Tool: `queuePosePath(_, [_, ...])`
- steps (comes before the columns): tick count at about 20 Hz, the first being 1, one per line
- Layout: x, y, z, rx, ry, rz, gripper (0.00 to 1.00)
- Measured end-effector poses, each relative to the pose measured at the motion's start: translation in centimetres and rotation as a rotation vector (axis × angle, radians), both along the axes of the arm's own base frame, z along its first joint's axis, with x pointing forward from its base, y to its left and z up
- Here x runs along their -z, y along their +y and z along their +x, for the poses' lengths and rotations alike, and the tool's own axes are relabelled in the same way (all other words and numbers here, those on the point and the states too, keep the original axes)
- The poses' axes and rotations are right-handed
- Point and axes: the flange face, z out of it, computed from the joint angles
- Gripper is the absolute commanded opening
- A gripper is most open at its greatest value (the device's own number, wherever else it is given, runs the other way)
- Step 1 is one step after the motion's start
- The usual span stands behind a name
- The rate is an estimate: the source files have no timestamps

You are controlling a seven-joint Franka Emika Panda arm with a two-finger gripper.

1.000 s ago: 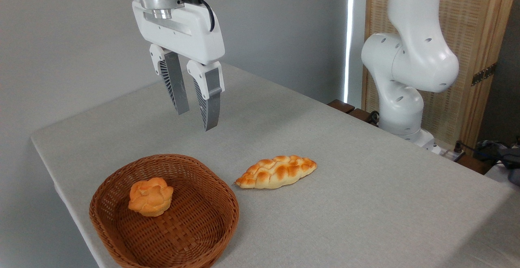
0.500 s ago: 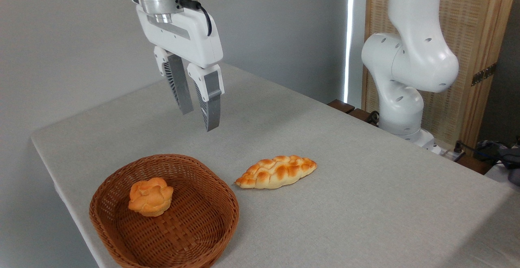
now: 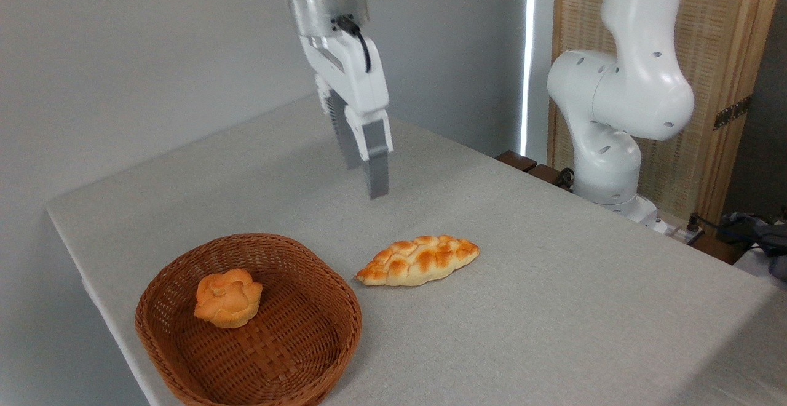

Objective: Put bread into the basket
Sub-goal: 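Move the open gripper over the braided bread roll and lower it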

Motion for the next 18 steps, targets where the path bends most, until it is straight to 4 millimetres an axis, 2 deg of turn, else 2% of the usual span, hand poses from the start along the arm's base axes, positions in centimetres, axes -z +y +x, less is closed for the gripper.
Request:
queuePosePath(5, [4.8, 0.2, -1.8, 0.045, 0.045, 0.007, 1.0])
queuePosePath(18, [11.7, 1.1, -3.1, 0.078, 0.076, 0.078, 1.0])
